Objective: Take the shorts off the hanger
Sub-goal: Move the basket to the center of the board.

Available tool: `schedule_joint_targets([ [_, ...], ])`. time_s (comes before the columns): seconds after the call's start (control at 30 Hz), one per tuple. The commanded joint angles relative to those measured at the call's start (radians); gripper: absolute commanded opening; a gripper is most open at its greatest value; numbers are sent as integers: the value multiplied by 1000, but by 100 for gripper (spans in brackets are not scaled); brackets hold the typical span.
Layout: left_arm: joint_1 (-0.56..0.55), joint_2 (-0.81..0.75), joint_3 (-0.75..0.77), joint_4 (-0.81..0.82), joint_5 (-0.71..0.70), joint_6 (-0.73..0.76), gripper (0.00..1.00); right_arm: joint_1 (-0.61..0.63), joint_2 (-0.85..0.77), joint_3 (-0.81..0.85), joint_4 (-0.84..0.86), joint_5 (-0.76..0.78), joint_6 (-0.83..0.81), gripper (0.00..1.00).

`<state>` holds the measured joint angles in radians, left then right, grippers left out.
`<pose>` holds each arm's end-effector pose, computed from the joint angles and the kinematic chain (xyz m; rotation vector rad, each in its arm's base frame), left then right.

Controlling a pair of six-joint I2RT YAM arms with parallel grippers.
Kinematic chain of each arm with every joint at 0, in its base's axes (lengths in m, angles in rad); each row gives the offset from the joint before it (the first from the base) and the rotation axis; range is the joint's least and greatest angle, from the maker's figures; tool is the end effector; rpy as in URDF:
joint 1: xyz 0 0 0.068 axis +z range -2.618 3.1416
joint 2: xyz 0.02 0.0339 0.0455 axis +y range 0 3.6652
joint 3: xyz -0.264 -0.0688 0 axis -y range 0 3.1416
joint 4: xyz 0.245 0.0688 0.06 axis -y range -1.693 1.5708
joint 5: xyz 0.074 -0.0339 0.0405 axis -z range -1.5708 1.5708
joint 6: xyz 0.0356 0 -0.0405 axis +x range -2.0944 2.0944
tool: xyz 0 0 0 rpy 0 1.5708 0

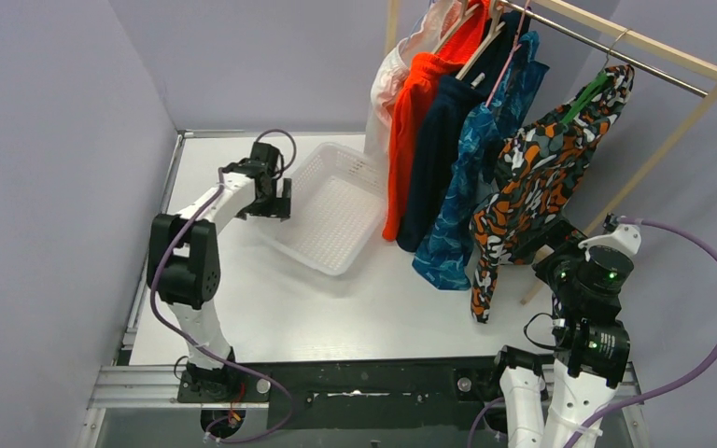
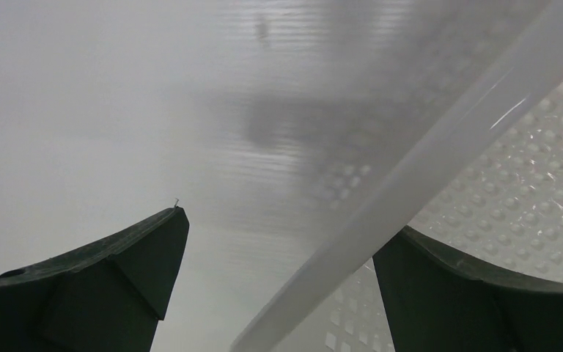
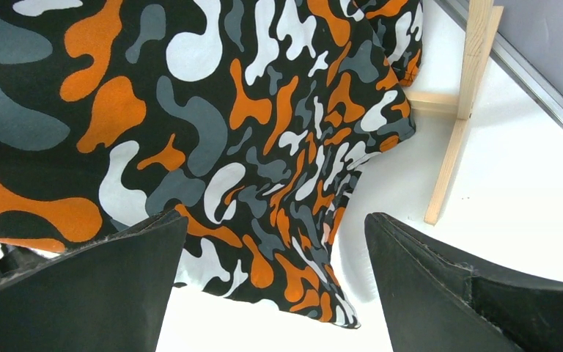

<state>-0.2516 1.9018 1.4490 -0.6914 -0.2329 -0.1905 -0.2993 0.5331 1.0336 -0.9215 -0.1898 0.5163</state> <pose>0.3868 -0.0910 0.2110 0.0139 2.6714 0.1780 0.0767 -0.0167 0.3733 0.6782 1.8801 0.3287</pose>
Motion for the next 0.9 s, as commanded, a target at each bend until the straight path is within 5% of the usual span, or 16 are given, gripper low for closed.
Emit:
schedule_joint_targets([
  [0.0,104,-186,-112,-102,-230,-11,95,9,18,29,19,6,-9,98],
  [0.2,218,-355,-280,-40,-246,10,97,15,9,35,-17,24,-27,98],
  [0.47,311,-482,-186,-49,-299,-60,97,19,24,64,-17,48,-27,98],
  [0.67,76,-547,-117,59,-72,-54,97,19,15,53,-11,61,-20,98],
  [0.87,-141,-410,-94,203,208,-64,97,19,13,52,-11,64,-22,98],
])
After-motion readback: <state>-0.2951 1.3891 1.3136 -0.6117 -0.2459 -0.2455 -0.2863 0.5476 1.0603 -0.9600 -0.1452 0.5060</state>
